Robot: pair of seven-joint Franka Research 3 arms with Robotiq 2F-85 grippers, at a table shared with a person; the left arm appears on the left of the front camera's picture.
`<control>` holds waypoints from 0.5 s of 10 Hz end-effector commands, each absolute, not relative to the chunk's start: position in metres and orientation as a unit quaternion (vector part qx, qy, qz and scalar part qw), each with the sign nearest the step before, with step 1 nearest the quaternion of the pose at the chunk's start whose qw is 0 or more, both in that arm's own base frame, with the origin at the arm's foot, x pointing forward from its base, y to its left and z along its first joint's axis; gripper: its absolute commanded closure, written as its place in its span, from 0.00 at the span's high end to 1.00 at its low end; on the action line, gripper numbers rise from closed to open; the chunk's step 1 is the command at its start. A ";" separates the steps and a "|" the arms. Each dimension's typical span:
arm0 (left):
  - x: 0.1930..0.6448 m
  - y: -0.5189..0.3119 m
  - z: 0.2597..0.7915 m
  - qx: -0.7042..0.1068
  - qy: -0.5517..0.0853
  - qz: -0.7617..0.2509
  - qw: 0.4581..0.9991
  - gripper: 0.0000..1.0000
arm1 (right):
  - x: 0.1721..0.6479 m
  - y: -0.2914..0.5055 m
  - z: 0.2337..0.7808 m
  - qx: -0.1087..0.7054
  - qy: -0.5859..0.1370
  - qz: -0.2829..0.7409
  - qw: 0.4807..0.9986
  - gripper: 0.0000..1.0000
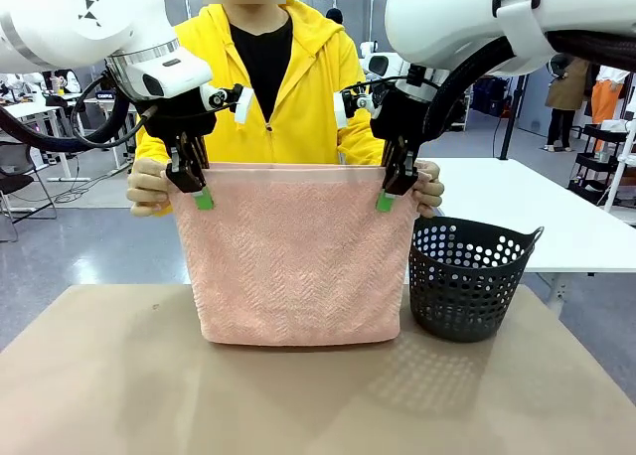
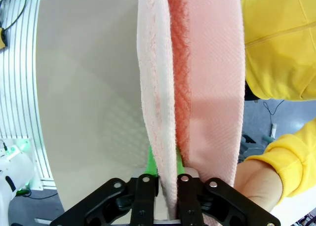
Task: Fold the towel.
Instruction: Release the end of the 100 cm Hotel Towel you were holding and grab the top end of the folded side.
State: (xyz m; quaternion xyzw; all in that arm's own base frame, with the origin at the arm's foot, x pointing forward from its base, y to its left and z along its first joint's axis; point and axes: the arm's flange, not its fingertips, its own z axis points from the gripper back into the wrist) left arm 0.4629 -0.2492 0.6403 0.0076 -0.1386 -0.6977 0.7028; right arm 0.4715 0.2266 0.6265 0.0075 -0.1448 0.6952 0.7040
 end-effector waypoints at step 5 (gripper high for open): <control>0.442 -0.247 0.666 0.083 -0.186 -0.677 0.707 1.00 | 0.457 0.222 0.649 -0.049 -0.177 0.684 0.706 1.00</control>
